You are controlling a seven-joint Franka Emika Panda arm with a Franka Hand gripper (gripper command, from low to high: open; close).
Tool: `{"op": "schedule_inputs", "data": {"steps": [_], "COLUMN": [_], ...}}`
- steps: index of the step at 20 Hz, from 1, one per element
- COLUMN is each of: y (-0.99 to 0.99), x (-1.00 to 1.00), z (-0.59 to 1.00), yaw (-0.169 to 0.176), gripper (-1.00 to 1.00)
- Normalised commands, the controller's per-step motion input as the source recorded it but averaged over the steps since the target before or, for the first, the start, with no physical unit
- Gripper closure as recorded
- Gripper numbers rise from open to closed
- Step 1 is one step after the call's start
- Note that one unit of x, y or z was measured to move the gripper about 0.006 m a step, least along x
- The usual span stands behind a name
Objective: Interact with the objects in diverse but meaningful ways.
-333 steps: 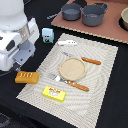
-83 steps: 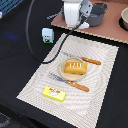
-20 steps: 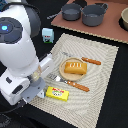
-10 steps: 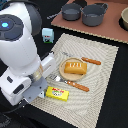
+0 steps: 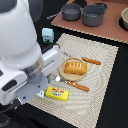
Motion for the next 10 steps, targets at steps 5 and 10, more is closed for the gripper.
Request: {"op": "schedule_inputs", "data": {"steps": [5,10], "y": [0.27,0.03], "x": [0.74,0.67], "z": [-0.03,-0.05], "yaw": [0.074,0.111], "gripper": [-1.00,-1.00]}}
